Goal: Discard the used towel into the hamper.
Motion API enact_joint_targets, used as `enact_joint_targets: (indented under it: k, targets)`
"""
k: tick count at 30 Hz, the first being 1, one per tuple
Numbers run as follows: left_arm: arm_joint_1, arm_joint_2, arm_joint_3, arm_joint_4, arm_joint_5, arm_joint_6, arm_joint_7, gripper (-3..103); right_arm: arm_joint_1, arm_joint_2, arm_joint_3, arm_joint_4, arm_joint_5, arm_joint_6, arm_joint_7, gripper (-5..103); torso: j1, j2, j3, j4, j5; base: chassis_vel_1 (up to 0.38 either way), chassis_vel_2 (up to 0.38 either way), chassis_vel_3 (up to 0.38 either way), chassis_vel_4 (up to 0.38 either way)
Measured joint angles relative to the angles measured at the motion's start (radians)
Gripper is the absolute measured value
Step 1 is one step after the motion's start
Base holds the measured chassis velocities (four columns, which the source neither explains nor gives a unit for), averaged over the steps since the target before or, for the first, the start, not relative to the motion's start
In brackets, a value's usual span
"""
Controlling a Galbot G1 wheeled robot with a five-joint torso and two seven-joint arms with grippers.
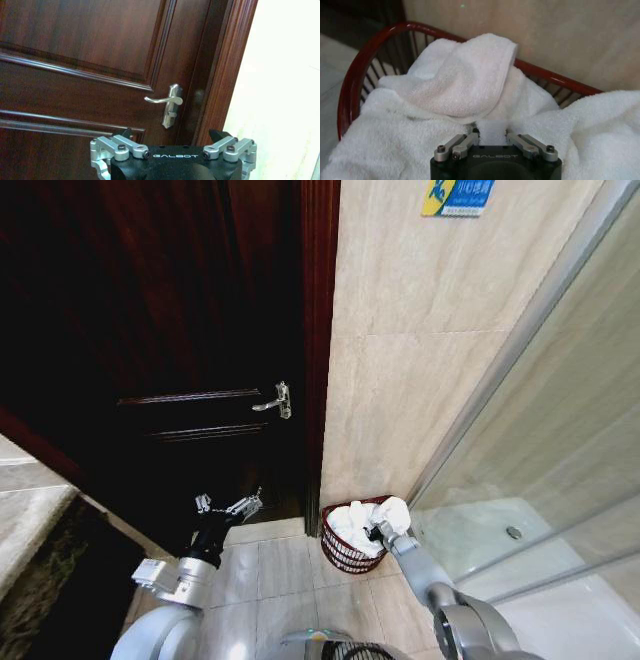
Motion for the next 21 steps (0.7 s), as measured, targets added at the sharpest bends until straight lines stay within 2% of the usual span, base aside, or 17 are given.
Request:
enact_joint_targets:
  k: [5, 10, 21]
  targets:
    - [0.000, 0.000, 0.000, 0.000, 0.000, 0.000, 0.000, 100, -0.005, -0.003, -0.001, 0.025, 0.058, -0.010, 0.011, 14, 0.000, 0.000, 0.000, -0.0001, 0.0001, 0.000, 0.000, 0.000, 0.000]
    - [0.000, 0.000, 0.000, 0.000, 0.000, 0.000, 0.000, 100, -0.018, -0.013, -0.003, 0.049, 0.060, -0.036, -0.009, 14, 0.000, 0.000, 0.000, 0.0000, -0.0001, 0.000, 0.000, 0.000, 0.000]
    - [0.000, 0.000, 0.000, 0.000, 0.000, 0.000, 0.000, 100, -0.037, -0.017, -0.003, 0.055, 0.060, -0.036, -0.033, 14, 0.000, 0.000, 0.000, -0.0001, -0.0002, -0.021, 0.017, 0.020, -0.025]
